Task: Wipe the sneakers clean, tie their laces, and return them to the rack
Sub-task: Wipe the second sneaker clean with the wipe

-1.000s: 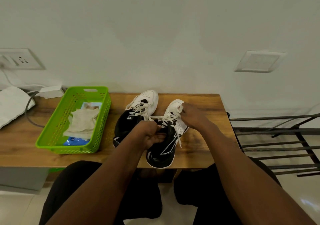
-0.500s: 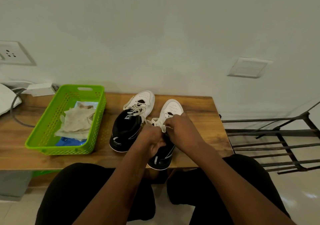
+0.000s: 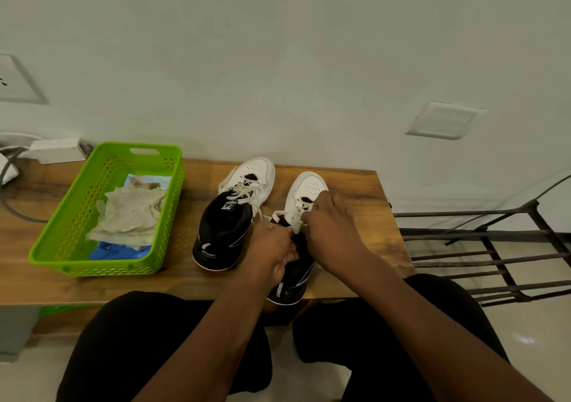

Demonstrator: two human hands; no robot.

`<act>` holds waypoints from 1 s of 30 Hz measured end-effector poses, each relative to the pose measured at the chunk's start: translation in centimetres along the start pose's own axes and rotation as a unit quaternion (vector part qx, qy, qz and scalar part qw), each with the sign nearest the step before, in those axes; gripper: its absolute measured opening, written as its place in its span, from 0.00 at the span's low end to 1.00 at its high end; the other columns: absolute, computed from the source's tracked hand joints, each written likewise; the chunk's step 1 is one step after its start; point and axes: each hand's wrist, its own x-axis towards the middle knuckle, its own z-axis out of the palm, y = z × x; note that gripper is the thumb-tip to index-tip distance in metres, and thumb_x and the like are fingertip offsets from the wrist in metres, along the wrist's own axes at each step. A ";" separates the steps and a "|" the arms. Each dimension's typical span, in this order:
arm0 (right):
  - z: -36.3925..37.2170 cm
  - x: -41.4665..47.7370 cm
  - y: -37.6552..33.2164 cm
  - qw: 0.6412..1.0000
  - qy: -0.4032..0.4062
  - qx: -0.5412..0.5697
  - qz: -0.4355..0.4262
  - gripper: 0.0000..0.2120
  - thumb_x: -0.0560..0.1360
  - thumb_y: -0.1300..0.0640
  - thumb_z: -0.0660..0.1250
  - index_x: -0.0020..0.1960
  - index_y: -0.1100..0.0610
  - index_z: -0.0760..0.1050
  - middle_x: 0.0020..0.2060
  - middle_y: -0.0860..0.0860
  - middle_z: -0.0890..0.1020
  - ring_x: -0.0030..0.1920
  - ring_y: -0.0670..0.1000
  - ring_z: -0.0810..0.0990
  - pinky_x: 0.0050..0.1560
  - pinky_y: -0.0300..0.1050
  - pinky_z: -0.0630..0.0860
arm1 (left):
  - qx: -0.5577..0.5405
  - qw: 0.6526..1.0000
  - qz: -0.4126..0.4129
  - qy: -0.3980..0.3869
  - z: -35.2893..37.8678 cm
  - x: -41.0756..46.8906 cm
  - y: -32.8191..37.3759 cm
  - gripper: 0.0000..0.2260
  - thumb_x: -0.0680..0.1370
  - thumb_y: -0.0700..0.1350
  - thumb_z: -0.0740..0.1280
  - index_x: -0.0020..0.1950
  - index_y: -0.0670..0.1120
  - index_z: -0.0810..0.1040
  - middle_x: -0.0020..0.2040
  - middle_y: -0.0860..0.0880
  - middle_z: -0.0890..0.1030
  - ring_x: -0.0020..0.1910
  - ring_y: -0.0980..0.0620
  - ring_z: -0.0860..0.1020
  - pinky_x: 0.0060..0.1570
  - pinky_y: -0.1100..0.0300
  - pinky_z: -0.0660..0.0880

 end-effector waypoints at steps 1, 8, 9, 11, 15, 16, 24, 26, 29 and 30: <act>-0.2 -0.5 0.0 1.000 -0.008 0.002 0.002 0.13 0.75 0.57 0.65 0.59 0.56 0.77 0.61 0.56 0.66 0.64 0.59 0.61 0.59 0.53 0.65 | -0.012 1.000 0.001 0.003 0.0 0.0 -0.1 0.11 0.81 0.31 0.59 0.59 0.35 0.78 0.45 0.39 0.83 0.44 0.43 0.81 0.38 0.52 0.81; 0.6 -1.7 -1.3 0.995 0.051 0.073 0.040 0.12 0.76 0.59 0.65 0.59 0.56 0.77 0.61 0.54 0.66 0.64 0.57 0.61 0.58 0.53 0.66 | 0.055 0.998 0.010 -0.003 -0.7 0.6 1.0 0.13 0.80 0.28 0.56 0.57 0.34 0.78 0.45 0.39 0.82 0.36 0.48 0.79 0.35 0.57 0.78; 0.9 -1.0 -1.5 0.994 0.059 0.072 0.054 0.12 0.76 0.60 0.64 0.59 0.57 0.76 0.62 0.54 0.67 0.64 0.57 0.62 0.58 0.53 0.66 | 0.077 0.997 0.018 -0.012 -0.6 0.4 0.8 0.13 0.80 0.29 0.56 0.56 0.35 0.79 0.44 0.40 0.82 0.36 0.49 0.78 0.35 0.58 0.77; 1.1 0.4 -1.5 0.992 0.061 0.080 0.081 0.12 0.76 0.60 0.63 0.59 0.59 0.75 0.62 0.55 0.68 0.64 0.58 0.63 0.59 0.54 0.68 | 0.113 0.993 0.036 -0.027 -0.2 -0.2 0.2 0.12 0.80 0.31 0.57 0.51 0.41 0.79 0.42 0.42 0.81 0.37 0.49 0.78 0.37 0.58 0.77; 1.6 0.7 -0.9 0.988 0.049 0.132 0.064 0.10 0.77 0.60 0.62 0.56 0.61 0.77 0.60 0.55 0.69 0.62 0.58 0.64 0.58 0.54 0.70 | 0.095 0.994 0.048 0.004 0.2 -0.2 -0.4 0.10 0.78 0.32 0.59 0.50 0.39 0.80 0.44 0.37 0.80 0.41 0.45 0.76 0.43 0.51 0.71; 1.7 0.3 -0.7 0.987 0.045 0.145 0.055 0.10 0.77 0.59 0.62 0.55 0.61 0.78 0.59 0.55 0.69 0.62 0.57 0.65 0.58 0.54 0.70 | 0.090 0.995 0.047 0.010 0.1 0.0 -0.4 0.10 0.77 0.33 0.59 0.52 0.36 0.80 0.47 0.34 0.81 0.43 0.44 0.76 0.43 0.50 0.72; 1.4 1.8 -0.2 0.988 0.033 0.137 0.063 0.10 0.76 0.58 0.64 0.55 0.58 0.78 0.62 0.54 0.69 0.65 0.56 0.64 0.60 0.55 0.67 | 0.052 0.998 0.035 -0.014 0.5 0.2 0.0 0.12 0.81 0.30 0.55 0.56 0.34 0.77 0.47 0.38 0.78 0.45 0.44 0.75 0.48 0.46 0.78; 1.5 1.9 -0.8 0.990 0.043 0.122 0.058 0.11 0.76 0.59 0.64 0.57 0.59 0.77 0.63 0.54 0.68 0.66 0.56 0.64 0.60 0.55 0.66 | 0.028 0.999 0.036 -0.012 0.5 -0.1 0.2 0.14 0.81 0.29 0.54 0.50 0.38 0.79 0.45 0.39 0.80 0.47 0.43 0.78 0.54 0.42 0.78; 1.1 1.5 -0.8 0.993 0.012 0.099 0.058 0.12 0.76 0.58 0.63 0.58 0.60 0.76 0.64 0.56 0.66 0.67 0.58 0.63 0.62 0.56 0.65 | -0.027 0.999 0.033 -0.007 0.8 -0.5 0.3 0.16 0.81 0.29 0.55 0.46 0.41 0.79 0.45 0.41 0.83 0.45 0.45 0.81 0.52 0.44 0.79; 0.8 1.3 -0.5 0.993 0.000 0.097 0.060 0.12 0.76 0.58 0.64 0.57 0.60 0.76 0.64 0.57 0.66 0.67 0.59 0.63 0.63 0.57 0.65 | -0.040 0.999 0.033 -0.004 1.0 -0.6 0.3 0.15 0.81 0.29 0.56 0.46 0.42 0.79 0.46 0.42 0.83 0.46 0.45 0.81 0.51 0.45 0.79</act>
